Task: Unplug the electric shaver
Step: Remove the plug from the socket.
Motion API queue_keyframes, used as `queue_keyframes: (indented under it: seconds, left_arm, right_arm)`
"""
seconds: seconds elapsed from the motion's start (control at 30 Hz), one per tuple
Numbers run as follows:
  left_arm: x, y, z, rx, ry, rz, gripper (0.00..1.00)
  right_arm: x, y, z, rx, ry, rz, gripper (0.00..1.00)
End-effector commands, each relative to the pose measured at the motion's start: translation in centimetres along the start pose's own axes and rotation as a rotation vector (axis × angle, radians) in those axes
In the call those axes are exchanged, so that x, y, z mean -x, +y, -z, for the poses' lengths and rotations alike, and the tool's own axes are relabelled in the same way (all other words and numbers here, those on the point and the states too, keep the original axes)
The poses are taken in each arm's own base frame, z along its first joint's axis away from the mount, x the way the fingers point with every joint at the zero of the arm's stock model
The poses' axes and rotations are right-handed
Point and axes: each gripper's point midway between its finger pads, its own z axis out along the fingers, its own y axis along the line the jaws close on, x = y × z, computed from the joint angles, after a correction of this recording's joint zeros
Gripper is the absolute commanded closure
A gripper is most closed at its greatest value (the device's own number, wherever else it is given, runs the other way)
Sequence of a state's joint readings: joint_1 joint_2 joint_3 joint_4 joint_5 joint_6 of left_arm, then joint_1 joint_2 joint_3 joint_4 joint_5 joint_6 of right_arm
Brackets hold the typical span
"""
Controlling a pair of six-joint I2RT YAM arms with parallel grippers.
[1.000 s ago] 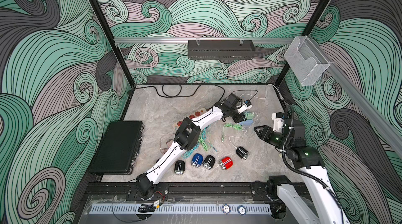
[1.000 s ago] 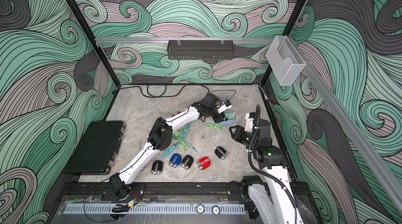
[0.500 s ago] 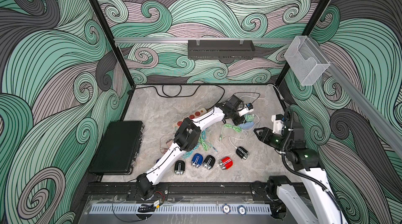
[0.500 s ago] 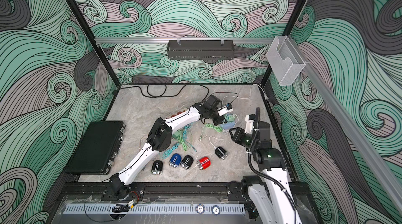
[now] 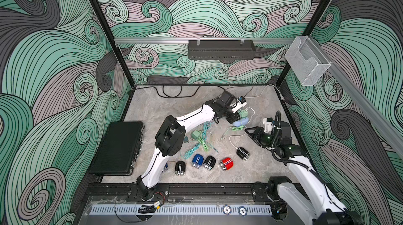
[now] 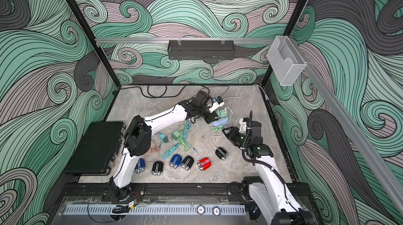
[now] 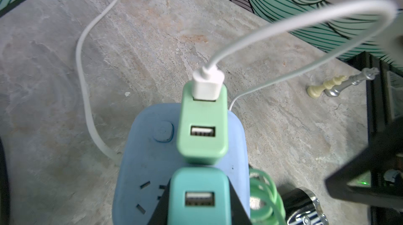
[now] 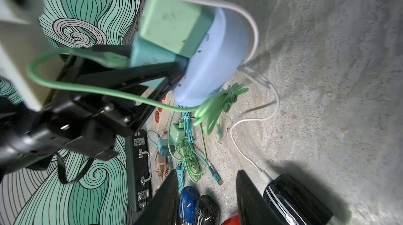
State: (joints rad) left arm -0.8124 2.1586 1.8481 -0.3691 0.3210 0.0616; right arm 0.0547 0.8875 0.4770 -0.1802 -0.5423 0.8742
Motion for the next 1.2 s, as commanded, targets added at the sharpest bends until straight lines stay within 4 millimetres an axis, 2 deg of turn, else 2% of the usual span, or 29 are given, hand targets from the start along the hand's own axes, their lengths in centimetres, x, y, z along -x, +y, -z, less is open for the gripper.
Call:
queue_keyframes:
  seconds: [0.0, 0.17, 0.33, 0.6, 0.77, 1.03, 1.17]
  left_arm:
    - [3.0, 0.3, 2.6, 0.016, -0.132, 0.099, 0.94]
    - [3.5, -0.1, 3.8, -0.005, -0.218, 0.173, 0.95]
    - [3.5, 0.0, 4.0, -0.001, -0.246, 0.204, 0.96]
    - [4.0, -1.1, 4.7, -0.049, -0.319, 0.147, 0.97]
    - [4.3, -1.7, 5.2, -0.076, -0.348, 0.137, 0.98]
    - [4.6, -2.8, 5.4, -0.122, -0.373, 0.127, 0.98]
    - [4.5, -2.9, 5.5, -0.13, -0.389, 0.139, 0.98]
  right_arm:
    - [2.7, 3.3, -0.7, 0.168, -0.076, -0.091, 0.53]
    - [4.3, 3.6, -2.0, 0.207, -0.114, -0.141, 0.46]
    - [4.7, 3.7, -2.9, 0.217, -0.111, -0.165, 0.45]
    - [5.3, 2.6, -3.9, 0.181, -0.128, -0.178, 0.45]
    - [5.8, 2.7, -4.6, 0.18, -0.129, -0.18, 0.45]
    - [5.9, 3.1, -5.9, 0.206, -0.125, -0.176, 0.5]
    - [5.6, 2.7, -6.3, 0.205, -0.127, -0.193, 0.6]
